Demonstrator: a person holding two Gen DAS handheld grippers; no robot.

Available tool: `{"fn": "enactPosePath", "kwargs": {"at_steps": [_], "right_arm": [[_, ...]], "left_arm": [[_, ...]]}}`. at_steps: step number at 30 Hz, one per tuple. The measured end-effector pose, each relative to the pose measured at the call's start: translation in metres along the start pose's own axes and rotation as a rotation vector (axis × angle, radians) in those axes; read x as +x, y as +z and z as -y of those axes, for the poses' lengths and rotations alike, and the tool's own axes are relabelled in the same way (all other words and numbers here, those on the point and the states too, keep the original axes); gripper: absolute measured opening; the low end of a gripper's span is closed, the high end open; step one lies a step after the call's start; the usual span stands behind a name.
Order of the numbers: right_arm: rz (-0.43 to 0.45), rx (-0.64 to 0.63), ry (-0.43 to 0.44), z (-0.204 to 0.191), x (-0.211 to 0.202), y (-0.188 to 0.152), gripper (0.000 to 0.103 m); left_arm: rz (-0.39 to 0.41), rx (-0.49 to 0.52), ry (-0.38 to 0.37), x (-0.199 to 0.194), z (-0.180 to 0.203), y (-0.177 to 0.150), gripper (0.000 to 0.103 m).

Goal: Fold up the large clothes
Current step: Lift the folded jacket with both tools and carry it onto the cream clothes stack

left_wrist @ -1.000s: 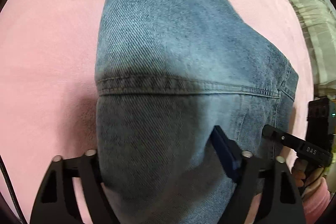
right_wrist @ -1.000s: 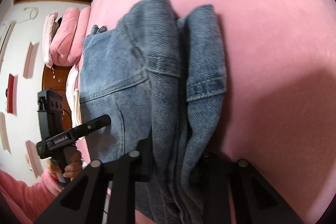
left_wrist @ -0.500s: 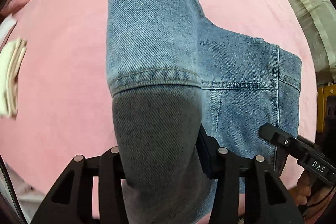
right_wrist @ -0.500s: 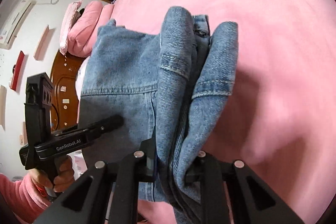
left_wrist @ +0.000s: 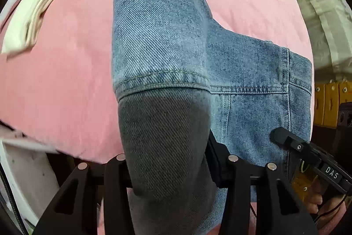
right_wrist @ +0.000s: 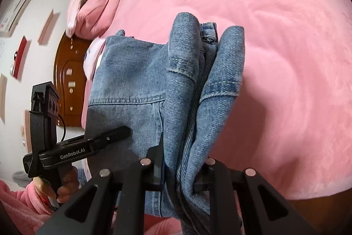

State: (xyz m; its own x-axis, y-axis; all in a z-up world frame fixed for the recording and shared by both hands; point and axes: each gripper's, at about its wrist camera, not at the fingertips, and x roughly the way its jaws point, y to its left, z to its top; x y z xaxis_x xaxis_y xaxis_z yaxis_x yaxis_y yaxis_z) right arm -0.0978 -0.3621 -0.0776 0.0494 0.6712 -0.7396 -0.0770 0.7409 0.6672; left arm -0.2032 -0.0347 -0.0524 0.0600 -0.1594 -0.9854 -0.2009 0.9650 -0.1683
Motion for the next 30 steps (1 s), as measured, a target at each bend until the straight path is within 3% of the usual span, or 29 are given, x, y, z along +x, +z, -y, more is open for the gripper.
{"fn": "enactPosePath", "kwargs": {"at_steps": [4,6,8,14,21,30], "right_arm": [[-0.013,-0.033,-0.021,-0.033,0.010,-0.010,0.015],[-0.015,-0.059,-0.038,-0.056,0.020,-0.011,0.015],[-0.005,-0.080,-0.052,-0.080,0.031,-0.017,0.015],[0.045,-0.068,-0.074,-0.169,0.079,-0.029,0.015],[0.123,-0.116,-0.060,-0.289,0.138,-0.024,0.015],[0.134,-0.220,0.066,-0.423,0.221,0.048,0.015]], "left_arm": [[0.032,-0.049,-0.033,-0.015,-0.047,-0.035,0.045],[0.059,-0.062,-0.055,-0.035,-0.090,-0.047,0.045],[0.081,-0.068,-0.072,-0.038,-0.104,-0.050,0.045],[0.160,-0.073,-0.111,-0.085,-0.222,-0.056,0.045],[0.291,-0.073,-0.080,-0.148,-0.342,-0.037,0.045],[0.433,-0.103,0.034,-0.229,-0.469,0.033,0.044]]}}
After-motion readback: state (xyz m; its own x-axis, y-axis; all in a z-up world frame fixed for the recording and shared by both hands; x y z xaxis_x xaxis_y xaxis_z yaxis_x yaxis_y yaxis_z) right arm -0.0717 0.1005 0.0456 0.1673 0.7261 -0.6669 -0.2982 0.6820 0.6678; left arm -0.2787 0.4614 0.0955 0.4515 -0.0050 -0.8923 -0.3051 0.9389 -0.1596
